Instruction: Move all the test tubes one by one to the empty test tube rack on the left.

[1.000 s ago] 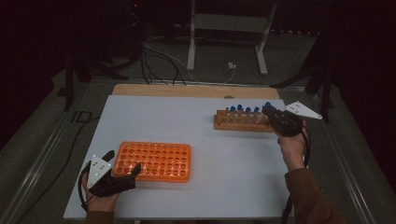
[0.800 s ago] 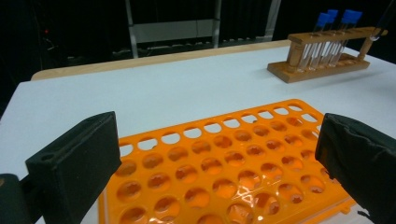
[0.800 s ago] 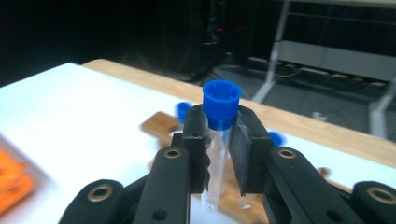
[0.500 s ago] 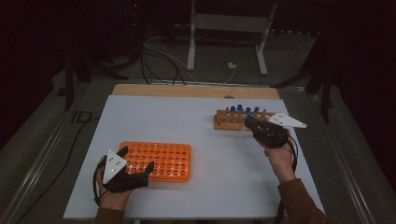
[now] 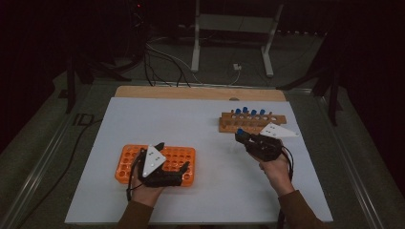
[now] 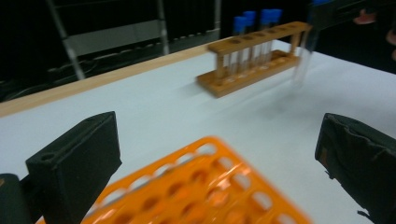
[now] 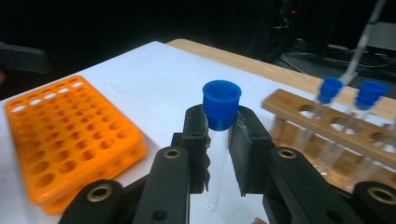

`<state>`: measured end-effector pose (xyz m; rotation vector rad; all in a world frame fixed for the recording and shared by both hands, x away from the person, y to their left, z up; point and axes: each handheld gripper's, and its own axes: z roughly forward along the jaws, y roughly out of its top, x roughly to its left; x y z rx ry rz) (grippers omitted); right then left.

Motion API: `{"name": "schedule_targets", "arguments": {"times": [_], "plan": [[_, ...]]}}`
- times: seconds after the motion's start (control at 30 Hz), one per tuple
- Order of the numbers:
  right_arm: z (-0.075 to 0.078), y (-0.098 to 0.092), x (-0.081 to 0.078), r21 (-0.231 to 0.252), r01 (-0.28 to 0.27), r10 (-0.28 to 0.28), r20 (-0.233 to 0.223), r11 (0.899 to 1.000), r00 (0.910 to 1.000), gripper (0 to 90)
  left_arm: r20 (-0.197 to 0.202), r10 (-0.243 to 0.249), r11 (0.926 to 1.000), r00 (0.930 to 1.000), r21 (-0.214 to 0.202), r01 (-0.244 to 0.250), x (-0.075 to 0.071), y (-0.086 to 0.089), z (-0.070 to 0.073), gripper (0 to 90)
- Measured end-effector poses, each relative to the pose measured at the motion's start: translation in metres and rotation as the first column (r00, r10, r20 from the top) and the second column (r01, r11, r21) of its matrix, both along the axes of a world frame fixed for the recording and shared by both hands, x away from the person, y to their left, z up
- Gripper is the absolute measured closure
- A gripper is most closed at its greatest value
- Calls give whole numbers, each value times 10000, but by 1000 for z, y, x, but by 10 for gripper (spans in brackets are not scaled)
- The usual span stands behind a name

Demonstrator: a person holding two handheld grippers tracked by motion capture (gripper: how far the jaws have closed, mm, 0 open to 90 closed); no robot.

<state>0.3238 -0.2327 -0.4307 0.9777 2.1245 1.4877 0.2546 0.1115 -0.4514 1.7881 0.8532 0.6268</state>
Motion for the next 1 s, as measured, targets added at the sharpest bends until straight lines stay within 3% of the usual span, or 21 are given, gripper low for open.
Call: {"name": "schedule_targets", "arguments": {"times": [0.03,0.17,0.3,0.5,0.6,0.7,0.83,0.87,1.0], "plan": [[0,2,-1,18,-92,92,8,10000,10000,771,-30,-279,9996,9996,-46,279,4,-14,1,16],[1,9,-6,13,-383,383,-9,9993,9993,772,-186,-739,9972,9971,-74,737,8,-34,2,45],[0,16,-11,93,-735,736,-123,9973,9972,771,-506,-1219,9922,9912,192,1230,16,-64,-1,61],[-1,26,-17,135,-1145,1149,-322,9933,9929,771,-967,-1693,9855,9808,-93,1692,24,-83,-4,100],[0,29,-20,185,-1285,1290,-331,9915,9911,771,-840,-1779,9840,9805,-84,1778,25,-94,-4,182],[1,32,-21,268,-1420,1430,-354,9895,9891,771,-775,-1780,9840,9810,-74,1779,25,-97,-4,351],[2,34,-23,282,-1564,1575,-405,9873,9867,770,-786,-2000,9797,9766,-259,1986,27,-99,-2,557],[2,34,-23,282,-1564,1575,-405,9873,9867,770,-810,-2076,9782,9749,-217,2065,27,-99,-2,557],[1,36,-23,363,-1712,1728,-460,9846,9839,770,-810,-2263,9739,9707,-4,2270,28,-102,-1,704]]}}
